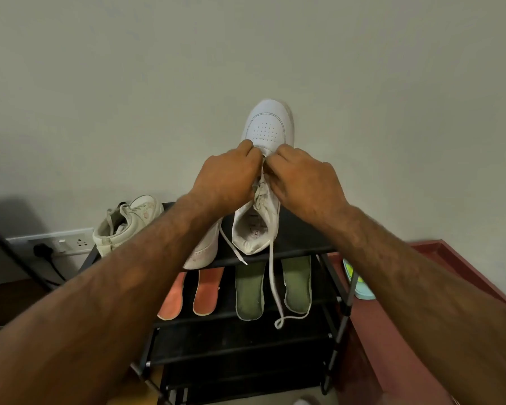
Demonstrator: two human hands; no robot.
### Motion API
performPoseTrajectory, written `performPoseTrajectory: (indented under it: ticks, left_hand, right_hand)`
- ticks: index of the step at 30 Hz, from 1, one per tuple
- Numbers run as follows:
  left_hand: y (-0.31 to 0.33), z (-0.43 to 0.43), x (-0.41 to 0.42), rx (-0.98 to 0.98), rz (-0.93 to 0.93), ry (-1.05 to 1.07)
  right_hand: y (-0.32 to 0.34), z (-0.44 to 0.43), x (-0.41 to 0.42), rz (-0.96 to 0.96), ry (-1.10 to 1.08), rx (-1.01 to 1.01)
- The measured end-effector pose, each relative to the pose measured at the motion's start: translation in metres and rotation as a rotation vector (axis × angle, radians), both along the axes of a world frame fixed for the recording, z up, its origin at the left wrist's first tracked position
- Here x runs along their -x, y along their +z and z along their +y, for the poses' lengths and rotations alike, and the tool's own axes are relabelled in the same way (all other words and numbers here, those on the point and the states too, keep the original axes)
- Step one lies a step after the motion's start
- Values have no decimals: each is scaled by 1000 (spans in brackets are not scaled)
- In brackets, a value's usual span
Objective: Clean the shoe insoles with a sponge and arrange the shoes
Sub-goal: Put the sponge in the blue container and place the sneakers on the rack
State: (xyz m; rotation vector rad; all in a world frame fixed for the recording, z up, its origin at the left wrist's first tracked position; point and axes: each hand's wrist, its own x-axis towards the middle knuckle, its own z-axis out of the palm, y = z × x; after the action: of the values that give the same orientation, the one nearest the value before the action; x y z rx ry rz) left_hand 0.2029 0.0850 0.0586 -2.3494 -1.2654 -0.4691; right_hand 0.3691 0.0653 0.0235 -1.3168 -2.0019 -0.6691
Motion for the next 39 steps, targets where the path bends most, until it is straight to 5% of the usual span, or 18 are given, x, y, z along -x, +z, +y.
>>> performPoseTrajectory:
  ticks: [5, 10, 14, 28, 31, 34, 39]
  left_hand:
    - [2, -3, 0, 49, -48, -19]
    - [-10, -3, 2, 58, -178, -54]
    - [-9, 5, 17, 122, -282, -65]
    - [-17, 5, 25, 243, -471, 11]
    - [-20, 4, 27, 226, -531, -29]
    - [-32, 0, 33, 216, -672, -110]
    - [-51, -4, 42, 22, -514, -158]
  right_hand:
    - [-1, 5, 3, 7, 37, 23]
    - [-9, 8, 15, 546, 112, 225]
    - [-10, 6, 15, 736, 254, 349]
    - [-5, 2, 21, -85, 74, 23]
    - [-8, 3, 26, 4, 102, 67]
    - [-11, 3, 30, 341, 142, 212]
    - [-7, 4, 33, 485, 192, 337]
